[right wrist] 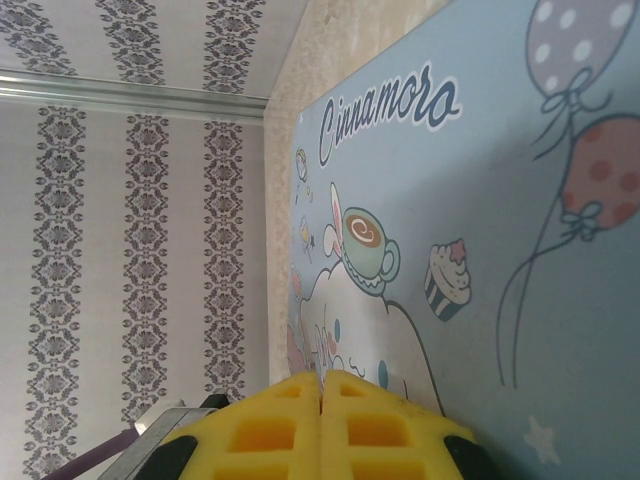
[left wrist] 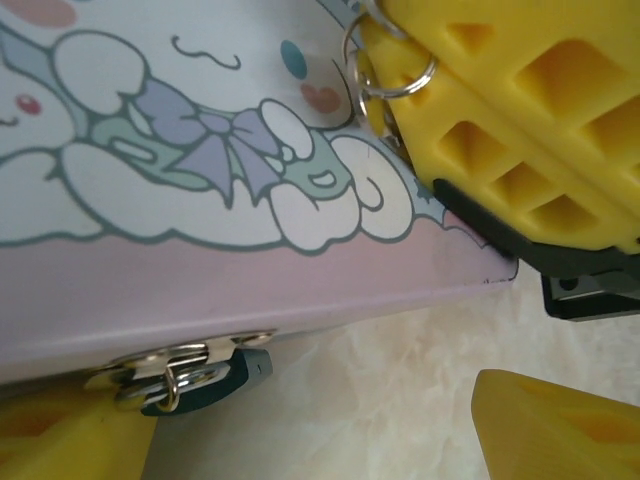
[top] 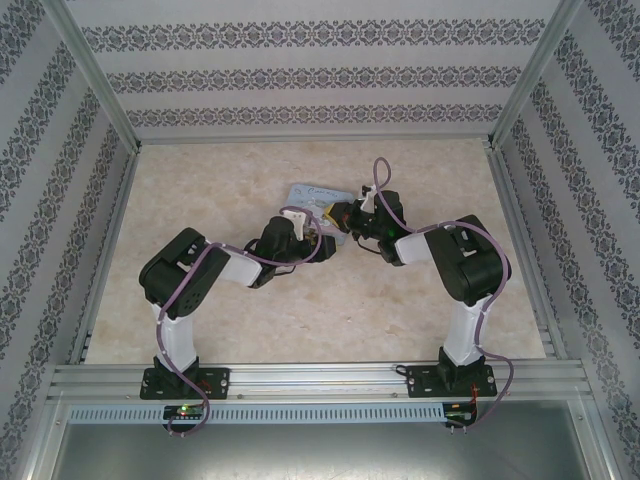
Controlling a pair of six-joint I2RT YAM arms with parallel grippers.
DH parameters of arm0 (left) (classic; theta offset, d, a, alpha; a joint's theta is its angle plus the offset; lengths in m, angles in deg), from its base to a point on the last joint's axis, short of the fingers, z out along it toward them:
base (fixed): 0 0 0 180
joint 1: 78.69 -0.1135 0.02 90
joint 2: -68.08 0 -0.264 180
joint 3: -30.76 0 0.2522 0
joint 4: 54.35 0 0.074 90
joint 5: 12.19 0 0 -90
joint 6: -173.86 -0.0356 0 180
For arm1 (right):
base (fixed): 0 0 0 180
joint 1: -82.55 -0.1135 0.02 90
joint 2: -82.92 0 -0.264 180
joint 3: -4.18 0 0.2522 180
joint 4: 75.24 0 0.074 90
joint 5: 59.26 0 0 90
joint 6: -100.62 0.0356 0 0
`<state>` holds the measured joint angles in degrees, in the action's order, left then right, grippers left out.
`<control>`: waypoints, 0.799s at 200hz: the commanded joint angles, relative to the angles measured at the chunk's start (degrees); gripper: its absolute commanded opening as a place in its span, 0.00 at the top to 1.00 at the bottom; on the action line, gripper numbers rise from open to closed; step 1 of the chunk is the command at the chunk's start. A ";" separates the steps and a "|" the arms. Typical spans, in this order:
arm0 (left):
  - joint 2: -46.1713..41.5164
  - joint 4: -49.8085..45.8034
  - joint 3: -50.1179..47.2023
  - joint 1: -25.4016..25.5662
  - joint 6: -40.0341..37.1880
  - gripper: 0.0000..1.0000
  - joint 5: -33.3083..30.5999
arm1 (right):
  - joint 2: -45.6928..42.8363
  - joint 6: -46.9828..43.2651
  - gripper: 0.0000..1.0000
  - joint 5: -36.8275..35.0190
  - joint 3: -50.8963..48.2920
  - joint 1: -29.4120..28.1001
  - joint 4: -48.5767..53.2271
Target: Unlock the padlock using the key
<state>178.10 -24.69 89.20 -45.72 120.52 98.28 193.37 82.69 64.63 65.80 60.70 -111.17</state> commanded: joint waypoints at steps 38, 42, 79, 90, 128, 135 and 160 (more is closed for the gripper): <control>2.90 15.41 -3.74 0.63 13.29 0.19 3.61 | 2.13 -1.01 1.00 -0.02 0.40 0.08 0.82; 3.00 16.11 -3.91 0.60 13.89 0.19 3.48 | 2.13 -1.05 1.00 0.02 0.39 0.11 0.82; 3.64 22.06 -6.10 0.67 18.39 0.20 2.66 | 2.30 -1.04 1.00 0.01 0.39 0.10 0.65; 3.51 23.99 -6.90 0.63 19.75 0.20 2.24 | 2.31 -1.03 1.00 0.02 0.40 0.09 0.59; 2.93 27.88 -9.07 0.69 23.25 0.21 -0.18 | 2.40 -1.05 1.00 0.11 0.31 0.12 0.47; 3.08 27.55 -8.88 0.69 23.26 0.21 -0.40 | 2.44 -1.06 1.00 0.17 0.31 0.11 0.47; 4.15 27.90 -8.29 0.78 24.03 0.22 -1.19 | 2.57 -1.00 1.00 0.17 0.13 0.09 0.30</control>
<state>180.87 -1.59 80.70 -45.67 142.25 98.26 193.98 82.69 64.65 65.87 60.70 -112.30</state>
